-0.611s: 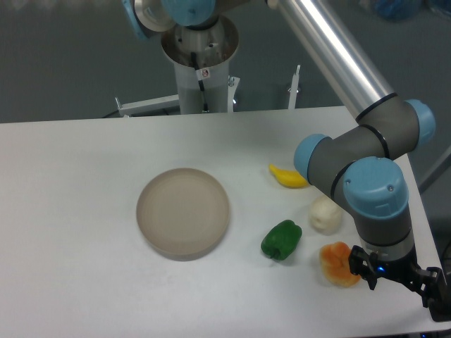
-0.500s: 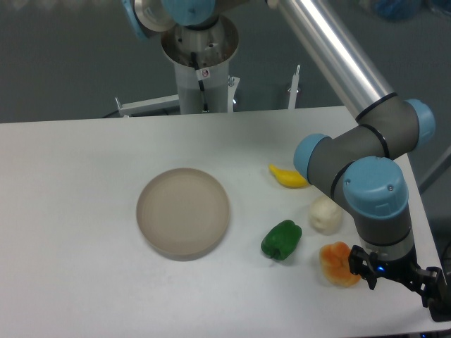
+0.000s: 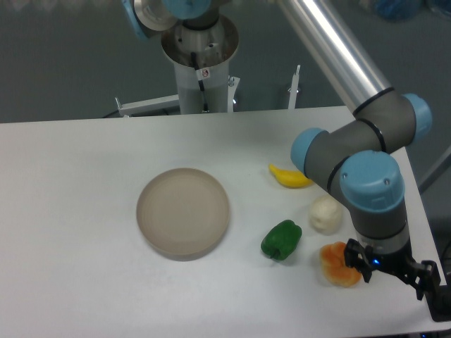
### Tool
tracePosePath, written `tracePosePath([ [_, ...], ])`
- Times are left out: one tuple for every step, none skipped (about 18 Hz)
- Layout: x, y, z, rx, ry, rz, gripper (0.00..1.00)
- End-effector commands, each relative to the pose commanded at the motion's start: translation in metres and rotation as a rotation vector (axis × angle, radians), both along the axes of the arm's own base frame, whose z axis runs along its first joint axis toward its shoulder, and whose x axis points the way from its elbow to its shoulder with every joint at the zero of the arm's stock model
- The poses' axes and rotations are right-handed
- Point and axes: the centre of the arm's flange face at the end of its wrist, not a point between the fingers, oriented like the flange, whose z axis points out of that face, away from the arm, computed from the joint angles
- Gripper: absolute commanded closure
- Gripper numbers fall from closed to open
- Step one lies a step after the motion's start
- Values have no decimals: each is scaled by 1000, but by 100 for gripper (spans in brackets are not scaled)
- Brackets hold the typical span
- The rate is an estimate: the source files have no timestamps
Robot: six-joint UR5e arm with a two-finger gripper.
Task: Pick up the banana from the table
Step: 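Raise the gripper up from beside the orange fruit, then move the open gripper over the yellow banana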
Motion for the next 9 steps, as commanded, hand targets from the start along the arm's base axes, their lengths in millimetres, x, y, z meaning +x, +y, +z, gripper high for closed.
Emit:
tracePosePath([
  [2,-3,3,-5,-5,2,0],
  [1,-10,5,-18,-19,9,0],
  [2,-14,6,-34,-35,12,0],
  [3,-18,6,-51,-52,15,0],
  [2,-25,8,-67,-68,21,0],
  [0,-34,11,-76,-80,32,0],
  [-1,-42,11,-83,-92,40,0],
  [-1,-49,13,-79,-105,42,0],
  [1,-53,13,-75,-119,44,0],
])
